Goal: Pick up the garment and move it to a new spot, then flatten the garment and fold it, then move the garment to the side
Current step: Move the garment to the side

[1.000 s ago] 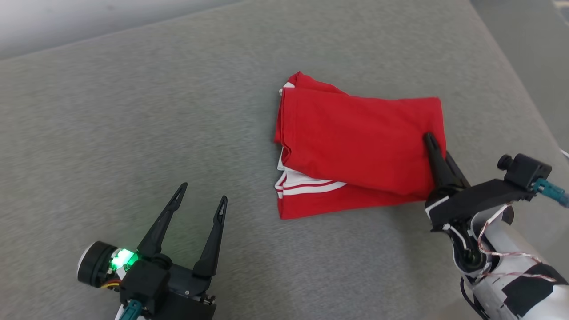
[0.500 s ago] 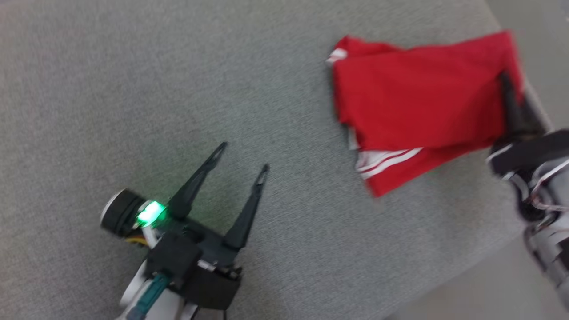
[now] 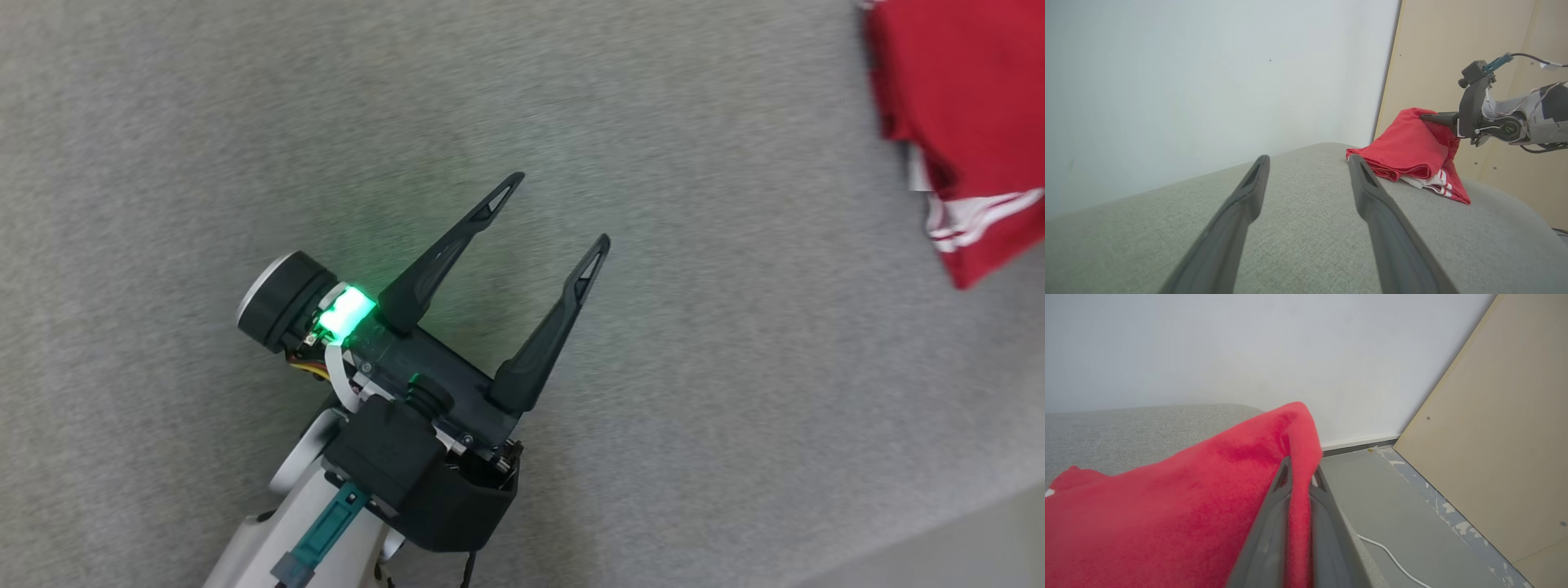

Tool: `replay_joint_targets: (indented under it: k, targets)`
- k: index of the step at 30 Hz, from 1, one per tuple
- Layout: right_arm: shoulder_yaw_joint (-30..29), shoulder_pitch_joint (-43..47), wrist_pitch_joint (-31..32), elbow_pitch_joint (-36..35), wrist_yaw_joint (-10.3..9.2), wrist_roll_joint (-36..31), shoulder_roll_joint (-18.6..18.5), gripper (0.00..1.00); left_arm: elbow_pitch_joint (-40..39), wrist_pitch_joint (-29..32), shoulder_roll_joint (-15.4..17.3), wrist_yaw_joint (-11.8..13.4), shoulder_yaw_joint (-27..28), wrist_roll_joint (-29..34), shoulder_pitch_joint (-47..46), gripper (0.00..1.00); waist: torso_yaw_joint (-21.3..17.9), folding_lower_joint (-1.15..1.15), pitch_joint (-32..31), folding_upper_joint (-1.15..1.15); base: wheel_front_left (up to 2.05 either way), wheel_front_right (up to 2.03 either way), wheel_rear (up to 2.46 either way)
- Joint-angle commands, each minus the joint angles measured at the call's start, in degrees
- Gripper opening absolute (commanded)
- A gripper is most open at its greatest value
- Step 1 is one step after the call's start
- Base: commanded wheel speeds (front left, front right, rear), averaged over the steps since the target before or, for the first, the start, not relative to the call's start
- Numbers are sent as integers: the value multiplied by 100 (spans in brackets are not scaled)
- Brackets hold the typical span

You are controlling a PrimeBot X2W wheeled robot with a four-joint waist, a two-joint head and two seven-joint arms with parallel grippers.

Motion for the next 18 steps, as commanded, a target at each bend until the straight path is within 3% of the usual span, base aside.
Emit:
replay_joint_targets:
  k: [1,5,10,11,12,18]
  targets:
    - [-41,-39,-29,36,0,-54,-41,0,-33,-27,-6,25,-7,34,-46,100,296,-1,250,-1,0,0,0]
    - [-542,-148,-31,246,-2,-474,-208,0,-123,-27,-19,39,-46,-40,-120,100,445,-1,302,-1,0,0,0]
    - [-977,-260,-29,605,-2,-1025,-137,0,-128,-27,-34,95,-114,-85,-135,100,549,-1,281,-1,0,0,0]
    - [-1066,-273,-30,622,-2,-1158,-112,66,-116,-27,-36,97,-131,-93,-130,100,567,-1,260,-1,0,0,0]
    - [-1174,-275,-30,619,-2,-1286,-88,100,-105,-27,-37,113,-139,-98,-131,100,582,-1,226,-1,0,0,0]
    - [-1742,11,-20,89,-2,-2187,369,100,32,-28,7,301,-45,-181,50,100,664,-1,-177,-1,0,0,0]
